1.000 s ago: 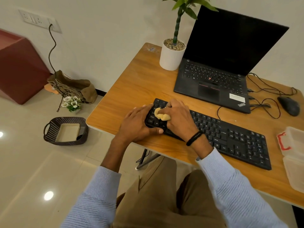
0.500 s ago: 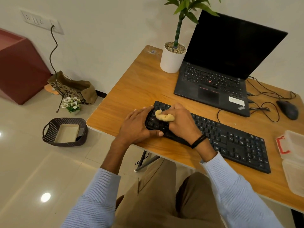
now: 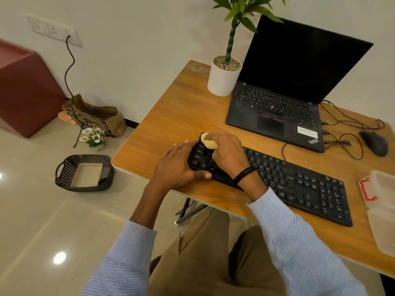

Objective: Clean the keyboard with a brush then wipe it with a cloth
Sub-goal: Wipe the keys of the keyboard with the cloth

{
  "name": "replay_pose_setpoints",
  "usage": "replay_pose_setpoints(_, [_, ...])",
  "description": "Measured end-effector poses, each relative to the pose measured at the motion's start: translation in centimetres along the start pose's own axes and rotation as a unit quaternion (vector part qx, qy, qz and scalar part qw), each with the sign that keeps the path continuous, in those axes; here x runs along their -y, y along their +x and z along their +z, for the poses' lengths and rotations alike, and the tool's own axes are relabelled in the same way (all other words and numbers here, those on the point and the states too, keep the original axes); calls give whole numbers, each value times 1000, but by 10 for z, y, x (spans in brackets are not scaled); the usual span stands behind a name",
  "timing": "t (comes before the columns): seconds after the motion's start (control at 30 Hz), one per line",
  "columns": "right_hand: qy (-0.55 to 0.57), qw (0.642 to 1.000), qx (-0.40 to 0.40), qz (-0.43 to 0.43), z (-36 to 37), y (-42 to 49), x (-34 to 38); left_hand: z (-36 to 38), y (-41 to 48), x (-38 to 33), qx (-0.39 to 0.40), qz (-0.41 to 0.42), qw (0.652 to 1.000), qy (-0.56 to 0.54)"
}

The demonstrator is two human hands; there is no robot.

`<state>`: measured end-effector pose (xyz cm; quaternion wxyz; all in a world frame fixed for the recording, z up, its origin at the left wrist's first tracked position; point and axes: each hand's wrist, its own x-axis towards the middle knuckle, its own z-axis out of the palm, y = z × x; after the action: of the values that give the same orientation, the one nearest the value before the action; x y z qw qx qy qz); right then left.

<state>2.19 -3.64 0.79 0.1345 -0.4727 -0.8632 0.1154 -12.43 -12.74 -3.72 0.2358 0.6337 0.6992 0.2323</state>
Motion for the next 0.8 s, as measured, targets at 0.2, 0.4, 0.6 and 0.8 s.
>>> replay_pose_setpoints(0.2, [-6,1000,0,13,8,4,-2,5,2,5,4,0,1000,11])
replay_pose_setpoints(0.4, [-38,998,-22,48,0,13,-7,7,2,7,-4,14,1000,19])
replay_pose_setpoints(0.6, [-25,999,-18,40,-7,13,-20,2,1,1,-3,5,1000,24])
replay_pose_setpoints(0.8, [4,1000,18,-11,18,-35,24,8,2,8,-15,21,999,39])
